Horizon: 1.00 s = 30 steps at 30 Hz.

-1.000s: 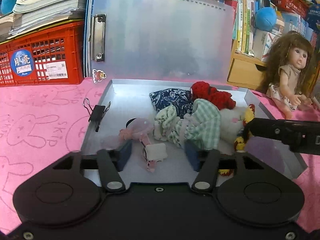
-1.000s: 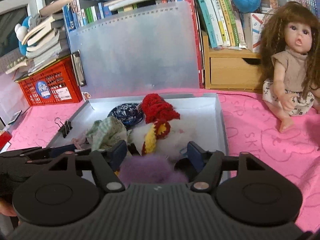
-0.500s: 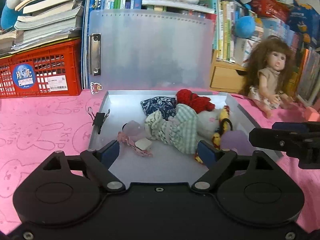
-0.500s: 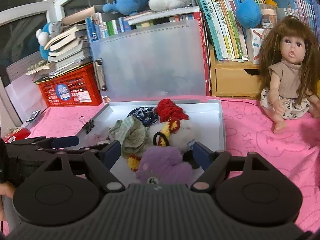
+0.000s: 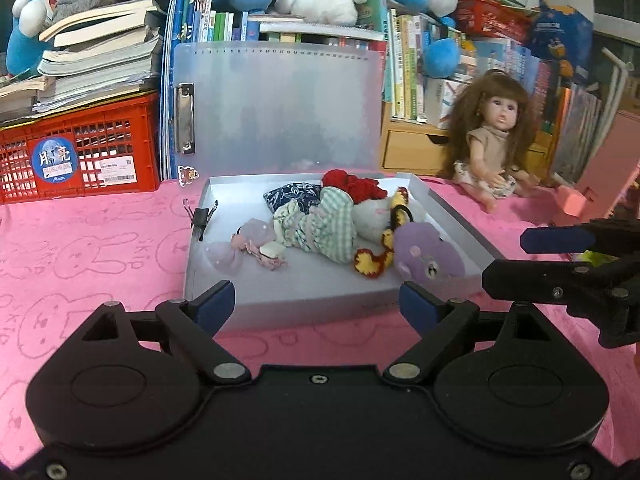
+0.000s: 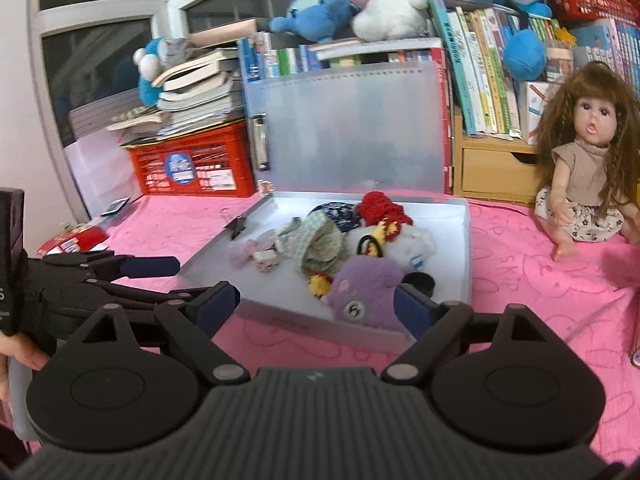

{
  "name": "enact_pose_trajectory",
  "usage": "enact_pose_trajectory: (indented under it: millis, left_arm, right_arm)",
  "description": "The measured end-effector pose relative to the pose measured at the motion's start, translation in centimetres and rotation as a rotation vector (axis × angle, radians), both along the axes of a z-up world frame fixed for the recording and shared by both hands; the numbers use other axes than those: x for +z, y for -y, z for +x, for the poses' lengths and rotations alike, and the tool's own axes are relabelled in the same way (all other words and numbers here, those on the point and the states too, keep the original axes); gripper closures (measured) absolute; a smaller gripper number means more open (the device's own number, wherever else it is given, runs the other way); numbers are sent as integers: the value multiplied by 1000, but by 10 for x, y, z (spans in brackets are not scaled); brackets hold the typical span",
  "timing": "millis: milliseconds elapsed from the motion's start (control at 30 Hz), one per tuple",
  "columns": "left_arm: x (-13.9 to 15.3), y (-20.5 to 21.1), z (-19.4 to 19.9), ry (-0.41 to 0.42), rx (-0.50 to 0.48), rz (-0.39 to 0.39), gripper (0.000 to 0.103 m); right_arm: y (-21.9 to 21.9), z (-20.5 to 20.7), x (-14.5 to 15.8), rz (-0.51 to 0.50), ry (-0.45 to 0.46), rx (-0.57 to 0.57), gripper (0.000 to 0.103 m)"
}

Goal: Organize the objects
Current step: 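Withdraw both tools from the tray toward the black discs on the table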

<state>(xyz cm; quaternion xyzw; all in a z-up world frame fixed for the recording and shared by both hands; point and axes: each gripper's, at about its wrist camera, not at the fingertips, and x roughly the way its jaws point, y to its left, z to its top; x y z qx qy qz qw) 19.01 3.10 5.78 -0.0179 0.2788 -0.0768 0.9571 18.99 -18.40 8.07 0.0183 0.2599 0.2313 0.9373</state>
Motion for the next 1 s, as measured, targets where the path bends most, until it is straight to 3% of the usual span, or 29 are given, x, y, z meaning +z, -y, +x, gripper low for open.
enact_pose_trajectory:
  millis: [500,1000]
  left_arm:
    - [-2,-19,-71,25,7,10,11]
    - [-22,-41,-112,-8,68,8,11]
  right_arm:
    - [-8,-57,-2,-73,51,93,6]
    - [-19,-85,-34,-136,-5,140,4]
